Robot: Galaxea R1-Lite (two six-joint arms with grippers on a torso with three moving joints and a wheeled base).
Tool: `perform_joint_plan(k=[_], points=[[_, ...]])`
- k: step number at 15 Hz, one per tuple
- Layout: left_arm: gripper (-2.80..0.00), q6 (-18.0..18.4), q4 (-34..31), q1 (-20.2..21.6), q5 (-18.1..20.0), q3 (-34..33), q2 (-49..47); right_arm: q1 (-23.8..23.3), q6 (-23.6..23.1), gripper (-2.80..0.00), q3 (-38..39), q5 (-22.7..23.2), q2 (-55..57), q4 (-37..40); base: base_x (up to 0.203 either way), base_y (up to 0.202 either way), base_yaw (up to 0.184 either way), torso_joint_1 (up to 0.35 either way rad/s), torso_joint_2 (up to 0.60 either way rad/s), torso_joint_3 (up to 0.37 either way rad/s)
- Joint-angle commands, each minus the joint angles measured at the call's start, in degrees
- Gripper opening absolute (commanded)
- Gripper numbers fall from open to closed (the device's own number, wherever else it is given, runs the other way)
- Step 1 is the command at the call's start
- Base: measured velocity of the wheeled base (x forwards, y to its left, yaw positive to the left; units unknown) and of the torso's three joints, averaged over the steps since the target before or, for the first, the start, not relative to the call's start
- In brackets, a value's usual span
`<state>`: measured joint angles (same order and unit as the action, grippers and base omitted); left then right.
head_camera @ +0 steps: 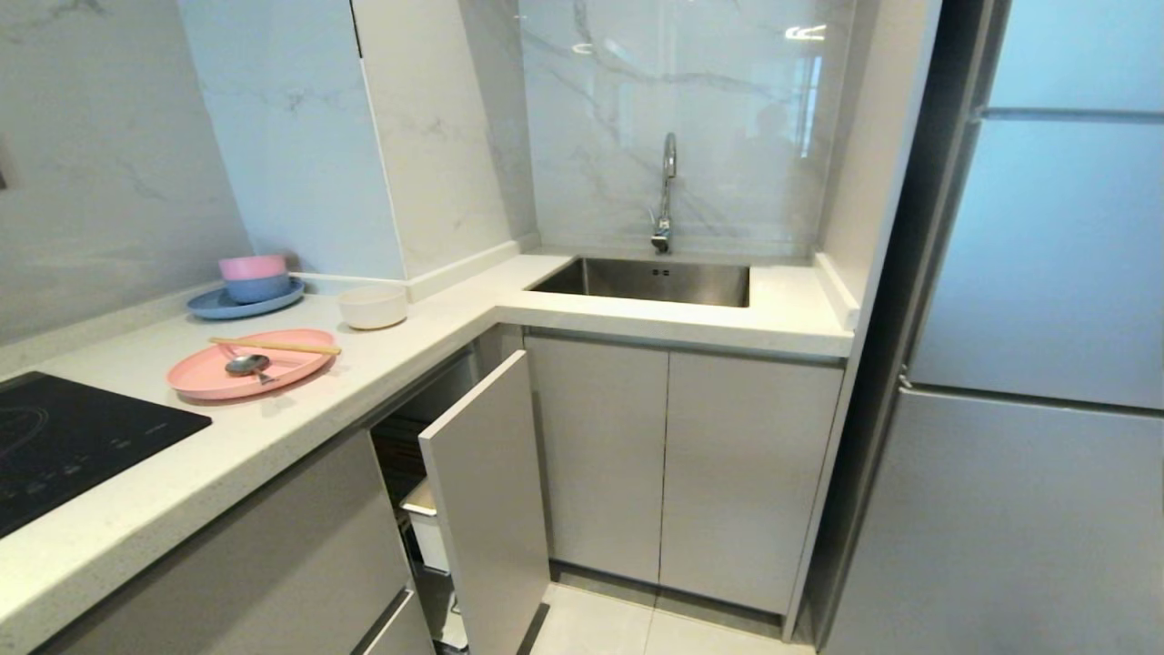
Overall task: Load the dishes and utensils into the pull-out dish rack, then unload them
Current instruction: Open the cupboard
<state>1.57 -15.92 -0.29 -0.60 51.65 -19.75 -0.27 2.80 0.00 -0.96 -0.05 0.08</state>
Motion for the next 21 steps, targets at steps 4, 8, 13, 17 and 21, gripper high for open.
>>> perform_joint_plan(k=[4,8,13,17,21], points=[[-2.8,0.18,-1.57,-1.89,-0.76,16.77,-32.33,0.0,0.02,-2.8,0.09,0.0,0.05,0.01,0.0,0.0,0.0,0.0,0.0,0.0],[-2.8,0.58,-1.07,-3.57,-1.07,23.54,-53.68,0.0,0.02,-2.8,0.09,0.0,0.05,0.01,0.0,0.0,0.0,0.0,0.0,0.0],[-2.8,0.37,-10.97,-7.06,-0.89,42.51,-78.09,0.0,0.02,-2.8,0.09,0.0,0.05,0.01,0.0,0.0,0.0,0.0,0.0,0.0],[-2.8,1.43,-17.54,-9.63,-1.19,48.77,-89.98,0.0,0.02,-2.8,0.09,0.0,0.05,0.01,0.0,0.0,0.0,0.0,0.0,0.0],[-2.8,2.12,-18.06,-9.65,-2.34,50.79,-98.4,0.0,0.02,-2.8,0.09,0.0,0.05,0.01,0.0,0.0,0.0,0.0,0.0,0.0]])
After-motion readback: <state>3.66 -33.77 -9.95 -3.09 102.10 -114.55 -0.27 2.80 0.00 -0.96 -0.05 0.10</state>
